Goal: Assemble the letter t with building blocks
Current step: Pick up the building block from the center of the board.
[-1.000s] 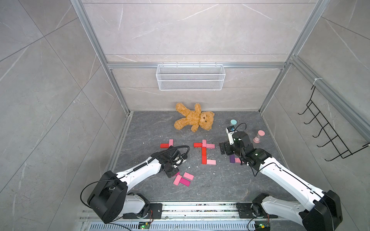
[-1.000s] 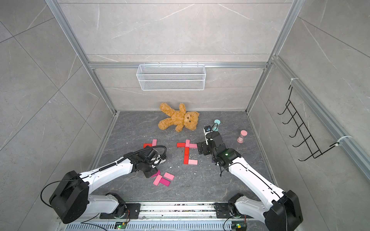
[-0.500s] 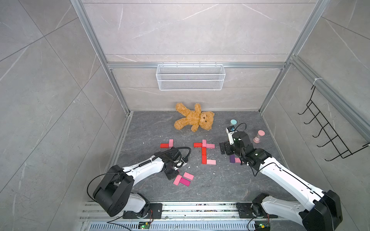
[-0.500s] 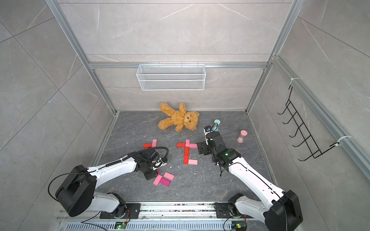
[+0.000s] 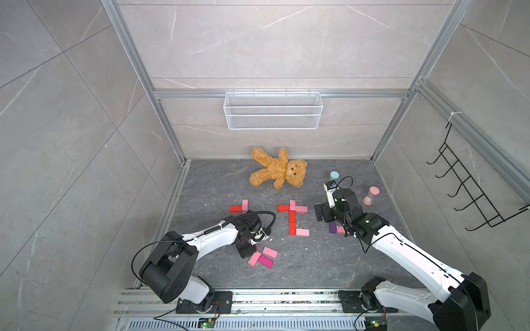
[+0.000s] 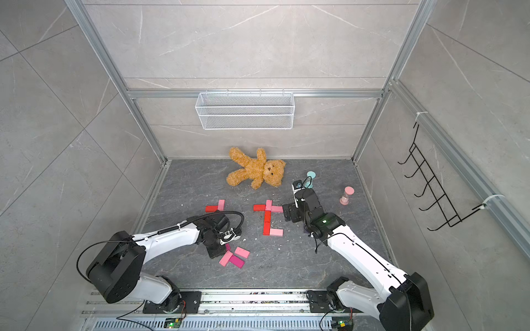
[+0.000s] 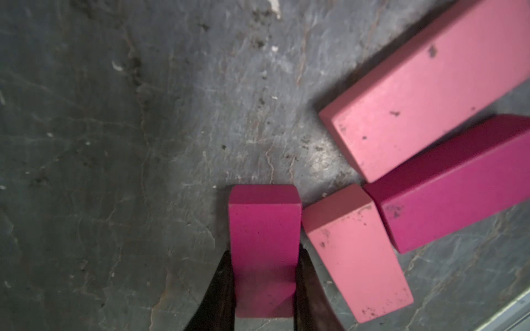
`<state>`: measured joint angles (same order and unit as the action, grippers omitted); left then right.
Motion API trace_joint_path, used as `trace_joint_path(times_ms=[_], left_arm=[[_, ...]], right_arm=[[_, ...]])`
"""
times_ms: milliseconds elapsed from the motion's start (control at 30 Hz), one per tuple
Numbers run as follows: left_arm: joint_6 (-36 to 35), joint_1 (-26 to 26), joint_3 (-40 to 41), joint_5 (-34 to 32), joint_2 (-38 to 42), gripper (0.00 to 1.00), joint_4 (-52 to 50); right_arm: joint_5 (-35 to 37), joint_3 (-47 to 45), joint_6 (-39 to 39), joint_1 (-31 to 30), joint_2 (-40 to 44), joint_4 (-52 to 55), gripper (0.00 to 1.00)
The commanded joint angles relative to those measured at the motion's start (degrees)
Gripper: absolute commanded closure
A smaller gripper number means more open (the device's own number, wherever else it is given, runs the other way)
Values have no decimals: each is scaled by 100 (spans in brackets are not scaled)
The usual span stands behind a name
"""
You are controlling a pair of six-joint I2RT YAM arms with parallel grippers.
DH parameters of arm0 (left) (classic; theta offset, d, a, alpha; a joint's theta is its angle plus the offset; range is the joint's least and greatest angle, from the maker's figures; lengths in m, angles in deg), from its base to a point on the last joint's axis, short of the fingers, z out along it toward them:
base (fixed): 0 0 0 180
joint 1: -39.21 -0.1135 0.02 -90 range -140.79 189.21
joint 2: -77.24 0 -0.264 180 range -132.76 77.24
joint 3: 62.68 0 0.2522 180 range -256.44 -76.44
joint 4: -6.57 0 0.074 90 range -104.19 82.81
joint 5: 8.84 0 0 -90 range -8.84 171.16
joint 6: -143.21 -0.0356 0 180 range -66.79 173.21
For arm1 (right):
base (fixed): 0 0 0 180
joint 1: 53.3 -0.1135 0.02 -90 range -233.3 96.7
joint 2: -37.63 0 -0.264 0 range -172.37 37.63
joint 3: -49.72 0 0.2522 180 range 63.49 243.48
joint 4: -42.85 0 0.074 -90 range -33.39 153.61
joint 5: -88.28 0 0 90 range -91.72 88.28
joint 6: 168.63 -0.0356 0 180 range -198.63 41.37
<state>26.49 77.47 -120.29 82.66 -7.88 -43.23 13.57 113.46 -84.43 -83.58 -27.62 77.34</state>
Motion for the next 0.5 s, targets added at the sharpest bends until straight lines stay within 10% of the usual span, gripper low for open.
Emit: trace_joint_path(times_ms=[0, 467], left_arm=[[-292, -27, -170, -114, -215, 87, -66], [-2858, -1186, -2055, 563, -599, 100, -940]], right_arm=[[91, -85, 64, 16, 61, -3, 0], [-115, -26, -57, 9, 163, 59, 0]])
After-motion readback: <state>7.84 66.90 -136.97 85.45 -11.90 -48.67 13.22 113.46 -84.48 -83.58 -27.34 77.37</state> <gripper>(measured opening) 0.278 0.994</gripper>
